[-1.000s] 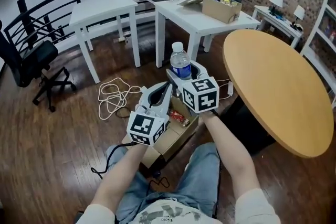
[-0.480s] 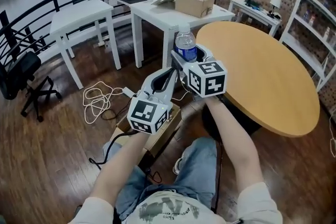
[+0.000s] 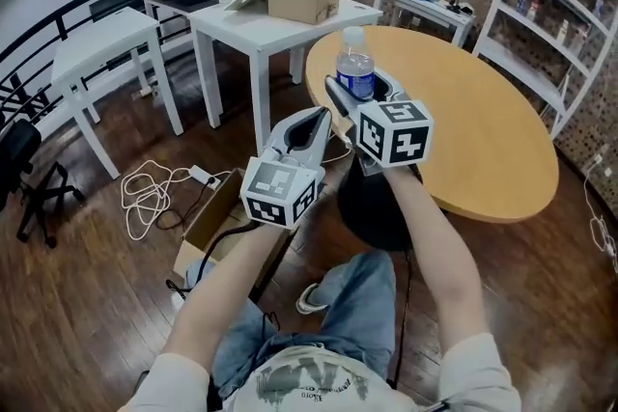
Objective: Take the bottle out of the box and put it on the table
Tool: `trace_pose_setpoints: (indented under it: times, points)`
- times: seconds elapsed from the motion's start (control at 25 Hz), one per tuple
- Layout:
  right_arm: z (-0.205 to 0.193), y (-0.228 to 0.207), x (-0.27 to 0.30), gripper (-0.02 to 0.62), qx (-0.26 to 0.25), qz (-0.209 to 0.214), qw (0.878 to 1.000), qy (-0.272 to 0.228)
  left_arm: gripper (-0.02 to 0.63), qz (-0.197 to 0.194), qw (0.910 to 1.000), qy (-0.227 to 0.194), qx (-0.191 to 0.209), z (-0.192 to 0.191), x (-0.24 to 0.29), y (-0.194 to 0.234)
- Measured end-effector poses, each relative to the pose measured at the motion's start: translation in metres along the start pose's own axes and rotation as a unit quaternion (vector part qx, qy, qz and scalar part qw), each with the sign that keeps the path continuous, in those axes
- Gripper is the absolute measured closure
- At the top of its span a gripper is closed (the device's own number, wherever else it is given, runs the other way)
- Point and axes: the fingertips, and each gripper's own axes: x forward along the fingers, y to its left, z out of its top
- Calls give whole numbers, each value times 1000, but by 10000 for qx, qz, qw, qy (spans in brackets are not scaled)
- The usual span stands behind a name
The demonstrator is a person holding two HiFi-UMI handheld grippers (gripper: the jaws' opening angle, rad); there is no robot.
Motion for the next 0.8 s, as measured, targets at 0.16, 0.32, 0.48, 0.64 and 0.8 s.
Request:
trace_pose_setpoints:
  times: [0.16,0.32,0.48,0.64,0.8]
  points:
    - [-1,-39,-29,298,-4,-323,9995,-4,606,-224,9996,61,-143,-10,25,-32]
    - [-7,-79,-58,298,69,-670,9977,19,606,-533,9983,134,-173,-19,46,-71]
    - [-19,-116,-87,298,138,-1055,9943,40,606,-831,9961,182,-223,-29,63,-105]
    - [-27,-150,-113,296,195,-1369,9904,29,606,-1058,9939,194,-256,-33,80,-133]
    - [-34,-180,-141,296,234,-1677,9855,34,606,-1290,9907,266,-330,-42,94,-163]
